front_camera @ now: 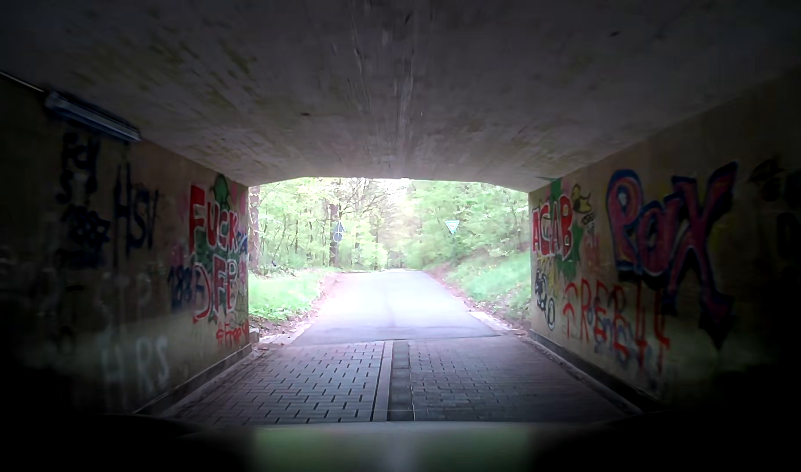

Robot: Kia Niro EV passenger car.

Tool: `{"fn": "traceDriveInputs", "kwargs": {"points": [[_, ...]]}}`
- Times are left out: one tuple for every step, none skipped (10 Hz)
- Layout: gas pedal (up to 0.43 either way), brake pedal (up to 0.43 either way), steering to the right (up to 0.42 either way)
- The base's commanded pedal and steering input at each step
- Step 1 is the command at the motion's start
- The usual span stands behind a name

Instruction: Follow the waypoints while adhering to traffic rules and regulations

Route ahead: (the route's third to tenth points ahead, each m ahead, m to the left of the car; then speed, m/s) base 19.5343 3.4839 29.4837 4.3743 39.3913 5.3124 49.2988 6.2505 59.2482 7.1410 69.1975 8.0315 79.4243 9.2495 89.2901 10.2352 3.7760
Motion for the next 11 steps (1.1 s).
{"fn": "traceDriveInputs", "kwargs": {"points": [[0.098, 0.000, 0.000], [0.098, 0.000, 0.000], [0.098, 0.000, 0.001], [0.098, 0.000, 0.002], [0.098, 0.000, 0.003], [0.098, 0.000, 0.003], [0.098, 0.000, 0.003], [0.098, 0.000, 0.003], [0.098, 0.000, 0.004], [0.098, 0.000, 0.004], [0.098, 0.000, 0.004]]}}
